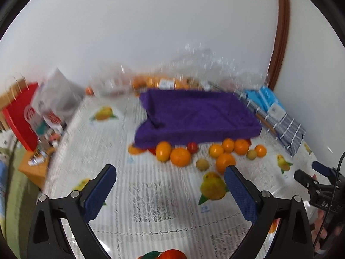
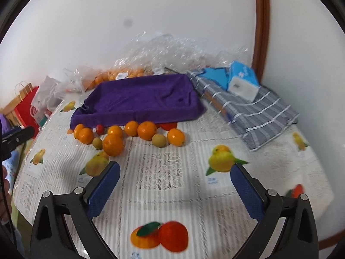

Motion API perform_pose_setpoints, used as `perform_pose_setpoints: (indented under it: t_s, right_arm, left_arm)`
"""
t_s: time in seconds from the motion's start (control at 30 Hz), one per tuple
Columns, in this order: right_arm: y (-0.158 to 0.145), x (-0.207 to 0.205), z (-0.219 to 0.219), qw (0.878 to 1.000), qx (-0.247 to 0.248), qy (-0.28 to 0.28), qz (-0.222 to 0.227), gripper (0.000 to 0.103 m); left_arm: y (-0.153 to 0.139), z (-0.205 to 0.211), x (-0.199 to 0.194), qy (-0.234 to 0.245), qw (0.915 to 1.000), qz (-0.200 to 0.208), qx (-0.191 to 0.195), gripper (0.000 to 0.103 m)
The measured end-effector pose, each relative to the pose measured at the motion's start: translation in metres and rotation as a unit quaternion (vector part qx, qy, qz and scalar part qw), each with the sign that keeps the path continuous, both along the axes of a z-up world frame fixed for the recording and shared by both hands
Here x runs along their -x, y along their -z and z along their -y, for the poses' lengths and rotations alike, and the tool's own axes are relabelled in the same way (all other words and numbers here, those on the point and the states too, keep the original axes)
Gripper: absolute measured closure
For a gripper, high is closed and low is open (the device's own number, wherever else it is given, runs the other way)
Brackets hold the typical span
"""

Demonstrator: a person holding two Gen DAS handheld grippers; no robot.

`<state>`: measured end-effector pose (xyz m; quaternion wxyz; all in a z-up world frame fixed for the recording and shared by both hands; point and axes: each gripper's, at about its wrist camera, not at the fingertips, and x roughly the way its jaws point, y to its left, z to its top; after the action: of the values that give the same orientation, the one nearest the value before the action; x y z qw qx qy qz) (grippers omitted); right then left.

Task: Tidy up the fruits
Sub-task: 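Grasp a mandarin with the right tool while the left tool grasps a kumquat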

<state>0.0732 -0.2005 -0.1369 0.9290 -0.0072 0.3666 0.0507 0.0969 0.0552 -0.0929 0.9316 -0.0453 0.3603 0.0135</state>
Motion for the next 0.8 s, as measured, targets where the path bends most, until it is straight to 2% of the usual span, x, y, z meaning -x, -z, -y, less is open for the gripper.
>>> perform_pose_setpoints:
  t_s: [0.2,0.27,0.33,0.43,0.63,0.8]
  right_arm:
    - [0.034,-0.038,0.002,1.000,0.021,0.012,-0.019,0.011]
    - [0.042,-0.052,0.003,1.000,0.012,0.007,-0.024,0.016]
    - [0.049,-0.067,0.005,0.999,0.005,0.005,-0.034,0.027]
    - [0.059,-0.087,0.004,0.999,0.012,-0.003,-0.042,0.033]
    - [0.072,-0.111,0.001,0.998,0.033,-0.016,-0.047,0.044]
    - [0.075,-0.119,0.001,0.998,0.033,-0.030,-0.047,0.044]
  left_arm:
    - [0.038,-0.012,-0.025,0.004,0.9994,-0.034,-0.006,0.004]
    - [0.049,-0.016,-0.031,0.013,0.9990,-0.043,0.005,0.006]
    - [0.061,-0.019,-0.037,0.014,0.9983,-0.055,0.012,0.008]
    - [0.073,-0.024,-0.044,0.016,0.9976,-0.065,0.014,0.008]
    - [0.081,-0.030,-0.049,0.017,0.9978,-0.060,0.023,0.008]
    - [0.087,-0.034,-0.052,0.007,0.9987,-0.046,0.022,0.008]
